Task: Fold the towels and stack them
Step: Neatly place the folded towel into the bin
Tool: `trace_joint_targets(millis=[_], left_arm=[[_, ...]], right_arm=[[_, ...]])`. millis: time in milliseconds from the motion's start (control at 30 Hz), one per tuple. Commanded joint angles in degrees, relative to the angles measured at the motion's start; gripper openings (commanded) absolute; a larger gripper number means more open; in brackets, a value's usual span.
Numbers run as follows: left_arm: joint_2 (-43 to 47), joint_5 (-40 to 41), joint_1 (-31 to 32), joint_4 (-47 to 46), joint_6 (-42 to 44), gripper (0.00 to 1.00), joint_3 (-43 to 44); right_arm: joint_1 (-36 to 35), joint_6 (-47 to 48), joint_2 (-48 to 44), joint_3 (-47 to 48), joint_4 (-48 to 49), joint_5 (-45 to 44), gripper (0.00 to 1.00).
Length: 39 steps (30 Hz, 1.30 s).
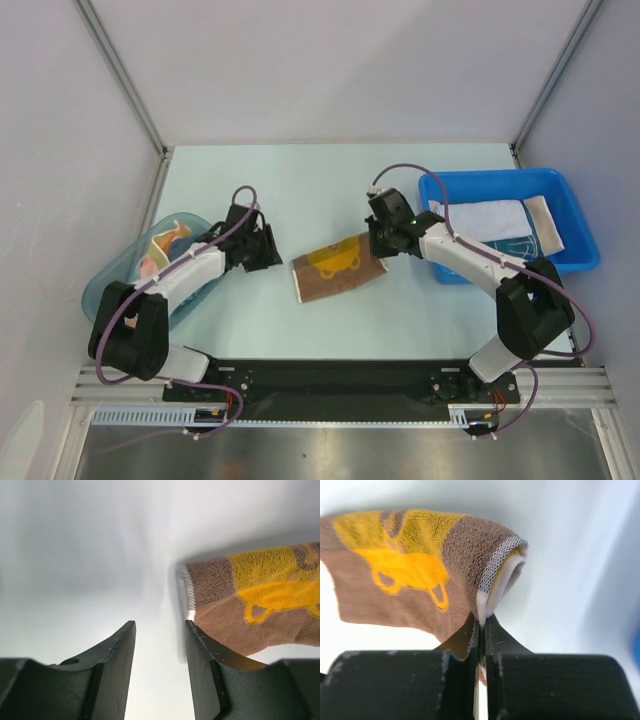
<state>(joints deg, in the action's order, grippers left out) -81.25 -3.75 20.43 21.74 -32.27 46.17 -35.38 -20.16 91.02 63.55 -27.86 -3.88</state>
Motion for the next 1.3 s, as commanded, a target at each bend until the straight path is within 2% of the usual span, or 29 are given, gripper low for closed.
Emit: trace_joint_targets(millis=[0, 167, 333, 600, 733, 967, 1267], left_arm=[[3.20, 0.85, -1.97, 3.31, 2.65, 0.50, 4.18], [4.87, -1.70, -2.06, 3.66, 3.70, 0.51, 4.72], [6.19, 0.23, -2.32, 3.05, 4.85, 0.53, 3.93], [5.84, -1.79, -2.58, 3.05, 5.20, 0.53, 4.36], [6.54, -0.91, -2.58, 3.75, 5.55, 0.53, 5.06], [5.67, -0.38, -2.58, 7.70, 7.40, 0.54, 11.73], [4.61, 0.15, -2.58, 12.19, 8.80, 0.54, 19.38]], right_arm=[[1.01, 5.13, -2.96, 5.87, -9.40, -4.73, 0.00], [6.35, 10.13, -2.17, 14.47, -17.99, -3.34, 0.00], [12.95, 12.86, -2.07, 20.47, -25.31, 0.71, 0.00], [25.69, 19.02, -2.61, 28.98, -27.77, 0.54, 0.00], [34.91, 19.99, -1.73, 32.15, -27.87, 5.27, 0.00], [41.77, 25.08, 1.70, 37.25, -27.43, 5.90, 0.00], [50.58, 25.87, 8.72, 39.54, -27.86, 7.22, 0.00]])
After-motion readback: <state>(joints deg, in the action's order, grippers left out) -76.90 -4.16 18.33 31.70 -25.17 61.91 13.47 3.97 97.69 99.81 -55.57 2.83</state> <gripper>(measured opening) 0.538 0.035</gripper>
